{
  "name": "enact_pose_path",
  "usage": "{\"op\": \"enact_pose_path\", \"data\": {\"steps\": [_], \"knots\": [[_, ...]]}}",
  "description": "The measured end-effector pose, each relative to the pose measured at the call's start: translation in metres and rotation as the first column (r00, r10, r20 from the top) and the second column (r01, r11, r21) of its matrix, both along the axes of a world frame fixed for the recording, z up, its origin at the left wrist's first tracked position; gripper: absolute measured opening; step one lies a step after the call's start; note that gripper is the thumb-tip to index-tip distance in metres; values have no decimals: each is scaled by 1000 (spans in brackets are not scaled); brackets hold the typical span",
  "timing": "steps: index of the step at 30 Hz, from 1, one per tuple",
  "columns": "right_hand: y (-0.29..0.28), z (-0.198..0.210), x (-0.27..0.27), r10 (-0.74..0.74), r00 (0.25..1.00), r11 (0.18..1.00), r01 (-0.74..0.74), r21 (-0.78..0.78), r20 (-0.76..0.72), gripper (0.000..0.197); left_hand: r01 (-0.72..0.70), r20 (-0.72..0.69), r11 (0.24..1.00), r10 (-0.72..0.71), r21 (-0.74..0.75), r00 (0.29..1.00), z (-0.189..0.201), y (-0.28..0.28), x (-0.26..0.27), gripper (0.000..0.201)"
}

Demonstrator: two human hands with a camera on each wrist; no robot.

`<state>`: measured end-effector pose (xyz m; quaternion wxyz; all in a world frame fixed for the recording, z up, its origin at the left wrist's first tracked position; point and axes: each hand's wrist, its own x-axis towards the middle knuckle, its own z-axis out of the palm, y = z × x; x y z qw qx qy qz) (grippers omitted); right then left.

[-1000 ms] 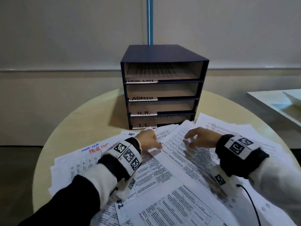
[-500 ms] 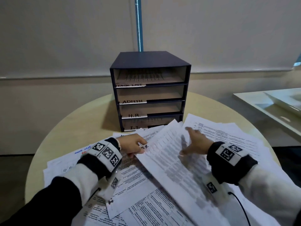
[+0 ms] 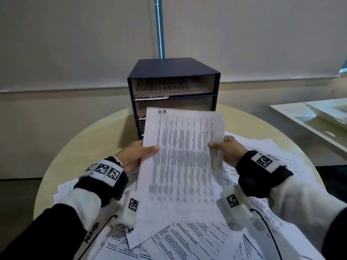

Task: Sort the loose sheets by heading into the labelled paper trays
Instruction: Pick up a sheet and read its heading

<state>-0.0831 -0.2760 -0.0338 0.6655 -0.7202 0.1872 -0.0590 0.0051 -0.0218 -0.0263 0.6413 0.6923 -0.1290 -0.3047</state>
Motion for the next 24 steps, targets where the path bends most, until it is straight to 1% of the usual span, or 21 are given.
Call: {"op": "enact_pose_path", "data": {"steps": [1, 2, 3, 4, 5, 6, 7, 8, 10, 12, 13, 15, 17, 19, 21, 24], "knots": [[1, 6, 3, 3, 999, 1000, -3, 2, 35, 11, 12, 44, 1000, -13, 29, 999, 4, -3, -2, 55], [2, 13, 6, 22, 997, 1000, -21, -17, 67, 13, -47, 117, 998, 41, 42, 992, 8, -5, -4, 50], [2, 18, 9, 52, 995, 996, -46, -74, 90, 17, -163, 217, 986, 152, 36, 964, 15, -8, -4, 42], [0, 23, 12, 88, 991, 984, -71, -163, 96, 21, -289, 327, 957, 270, 12, 906, 22, -9, -2, 36], [-2, 27, 13, 125, 989, 960, -102, -260, 77, 23, -384, 414, 923, 363, -35, 835, 30, -9, 2, 33], [-3, 29, 14, 154, 987, 935, -129, -330, 48, 24, -425, 453, 900, 422, -100, 786, 39, -7, 6, 30], [-5, 30, 15, 169, 986, 918, -152, -365, 14, 23, -434, 464, 887, 455, -159, 760, 47, -5, 8, 29], [-7, 30, 14, 180, 984, 916, -173, -361, -15, 24, -429, 464, 882, 468, -194, 752, 55, -3, 10, 28], [-5, 25, 13, 196, 978, 938, -207, -279, -67, 30, -402, 460, 888, 460, -226, 759, 65, 0, 12, 26], [0, 17, 11, 213, 972, 960, -227, -166, -101, 35, -377, 434, 897, 441, -230, 786, 66, 0, 12, 26], [4, 14, 11, 217, 970, 966, -230, -119, -110, 36, -359, 394, 905, 423, -228, 816, 64, -1, 11, 25], [7, 8, 10, 200, 974, 978, -206, -46, -103, 38, -304, 260, 923, 361, -234, 896, 54, 0, 10, 26], [6, 4, 9, 155, 985, 988, -156, -8, -79, 35, -256, 140, 944, 288, -210, 947, 40, 1, 11, 32], [3, 0, 8, 138, 988, 990, -138, 13, -73, 29, -218, 64, 966, 228, -141, 972, 24, 2, 12, 37], [1, -3, 6, 156, 984, 988, -156, 7, -89, 25, -186, -9, 978, 186, -90, 983, 9, 3, 12, 37], [-1, -5, 3, 171, 977, 984, -176, -22, -129, 18, -192, -56, 981, 191, -13, 980, -7, 2, 13, 38]]}}
